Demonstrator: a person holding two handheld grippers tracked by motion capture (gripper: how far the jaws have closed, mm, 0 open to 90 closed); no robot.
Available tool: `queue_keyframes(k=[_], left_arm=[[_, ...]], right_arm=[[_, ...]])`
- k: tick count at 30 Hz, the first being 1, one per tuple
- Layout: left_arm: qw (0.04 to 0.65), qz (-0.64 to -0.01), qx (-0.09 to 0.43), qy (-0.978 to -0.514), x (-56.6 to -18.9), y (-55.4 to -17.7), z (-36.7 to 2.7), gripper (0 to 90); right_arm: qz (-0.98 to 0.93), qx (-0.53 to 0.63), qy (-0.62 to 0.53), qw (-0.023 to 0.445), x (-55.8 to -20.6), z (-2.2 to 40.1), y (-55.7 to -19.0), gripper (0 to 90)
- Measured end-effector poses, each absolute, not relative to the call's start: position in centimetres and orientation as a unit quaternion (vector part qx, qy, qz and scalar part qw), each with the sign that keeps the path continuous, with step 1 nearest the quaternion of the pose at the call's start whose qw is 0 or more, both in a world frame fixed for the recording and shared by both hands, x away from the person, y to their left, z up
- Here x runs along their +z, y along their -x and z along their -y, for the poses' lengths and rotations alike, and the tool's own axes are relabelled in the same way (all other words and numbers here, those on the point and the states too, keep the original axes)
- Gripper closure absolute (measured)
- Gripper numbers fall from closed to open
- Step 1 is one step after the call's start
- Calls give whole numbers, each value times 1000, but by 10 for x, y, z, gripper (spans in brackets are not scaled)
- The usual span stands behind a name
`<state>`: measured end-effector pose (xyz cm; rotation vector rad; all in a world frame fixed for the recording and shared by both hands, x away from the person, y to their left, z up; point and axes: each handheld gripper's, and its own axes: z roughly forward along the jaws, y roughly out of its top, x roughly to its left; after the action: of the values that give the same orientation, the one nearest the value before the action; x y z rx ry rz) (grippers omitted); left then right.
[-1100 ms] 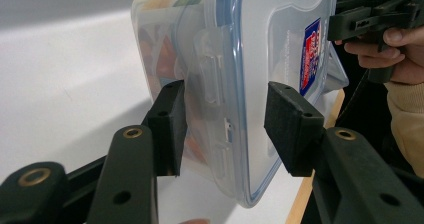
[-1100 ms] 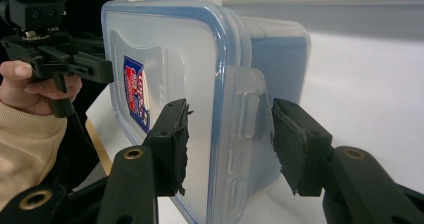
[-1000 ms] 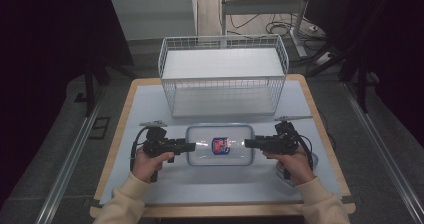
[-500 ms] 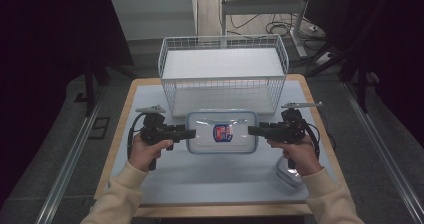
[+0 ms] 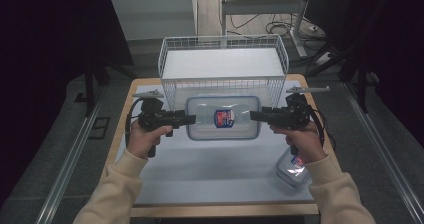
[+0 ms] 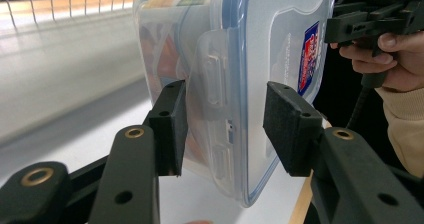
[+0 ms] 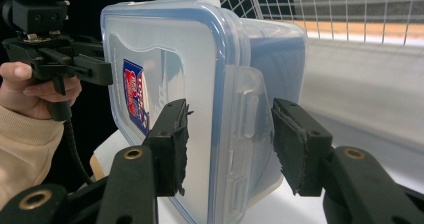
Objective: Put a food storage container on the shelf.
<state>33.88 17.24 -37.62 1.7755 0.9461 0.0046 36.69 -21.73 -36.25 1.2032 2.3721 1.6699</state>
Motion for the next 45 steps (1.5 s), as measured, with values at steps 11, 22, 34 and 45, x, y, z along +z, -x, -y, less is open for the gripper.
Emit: queue_keyframes(k=[11, 22, 34, 45], left_arm=[[541, -393, 19, -744, -345, -356, -173, 534], [547, -388, 24, -741, -327, -377, -172, 533], [544, -394, 23, -741, -316, -408, -174, 533], [539, -398, 15, -742, -303, -458, -181, 533]], right_arm=[[-752, 544, -372, 11, -334, 216, -387, 500], [-754, 543, -369, 22, -309, 217, -406, 499], [-756, 541, -370, 10, -297, 215, -440, 498], [-759, 533, -374, 6, -282, 208, -491, 498]])
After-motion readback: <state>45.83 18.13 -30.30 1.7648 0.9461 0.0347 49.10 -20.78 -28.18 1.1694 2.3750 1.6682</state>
